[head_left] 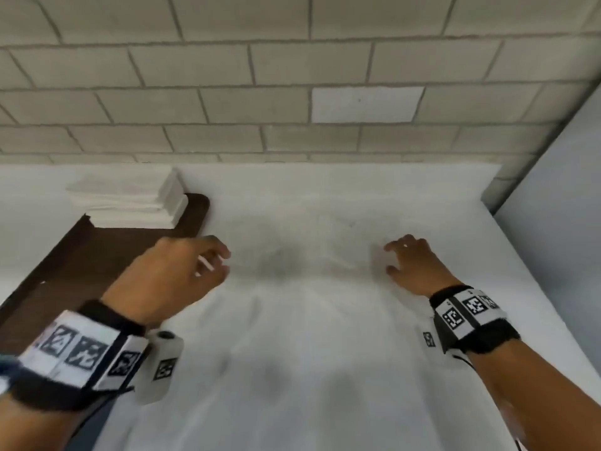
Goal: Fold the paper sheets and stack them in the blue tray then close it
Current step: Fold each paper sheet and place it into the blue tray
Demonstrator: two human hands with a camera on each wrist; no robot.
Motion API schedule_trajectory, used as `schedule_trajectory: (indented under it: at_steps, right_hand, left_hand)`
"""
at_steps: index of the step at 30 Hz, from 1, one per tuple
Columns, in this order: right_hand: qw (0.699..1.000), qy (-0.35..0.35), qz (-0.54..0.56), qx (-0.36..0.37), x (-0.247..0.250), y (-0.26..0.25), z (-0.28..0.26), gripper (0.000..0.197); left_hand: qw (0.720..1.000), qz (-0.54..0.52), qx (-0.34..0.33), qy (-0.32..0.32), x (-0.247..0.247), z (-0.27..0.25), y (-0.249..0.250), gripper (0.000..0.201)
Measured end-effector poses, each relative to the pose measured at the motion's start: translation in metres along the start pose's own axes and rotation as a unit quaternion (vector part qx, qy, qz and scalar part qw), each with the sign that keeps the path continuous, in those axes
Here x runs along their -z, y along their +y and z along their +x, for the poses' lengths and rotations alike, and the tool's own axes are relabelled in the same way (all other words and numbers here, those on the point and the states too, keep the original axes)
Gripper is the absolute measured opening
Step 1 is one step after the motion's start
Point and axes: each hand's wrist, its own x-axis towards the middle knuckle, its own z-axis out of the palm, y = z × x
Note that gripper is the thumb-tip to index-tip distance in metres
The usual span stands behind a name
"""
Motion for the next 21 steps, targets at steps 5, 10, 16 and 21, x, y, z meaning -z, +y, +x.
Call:
schedule_trajectory:
  at_steps: [5, 10, 16, 21]
  right_hand:
    - [0.999, -0.024, -0.004, -0.037, -0.002, 0.046, 0.025, 0.070]
    - [0.997, -0.042, 0.044, -0.051, 0.002, 0.054, 0.042, 0.082]
    - [0.999, -0.032, 0.006, -0.021, 0.010, 0.058, 0.051, 0.060]
    - [0.948, -0.036, 0.308, 0.073, 0.025, 0.059, 0.035, 0.017]
  left_hand:
    - [0.994, -0.054, -0.029, -0.091, -0.089, 0.085, 0.064, 0.012]
    - [0.983, -0.109, -0.027, -0.148, -0.137, 0.117, 0.112, 0.010]
    - [0.966, -0.166, 0.002, -0.200, -0.161, 0.121, 0.137, 0.018]
    - [0.954, -0.241, 0.089, -0.154, -0.170, 0.123, 0.144, 0.059]
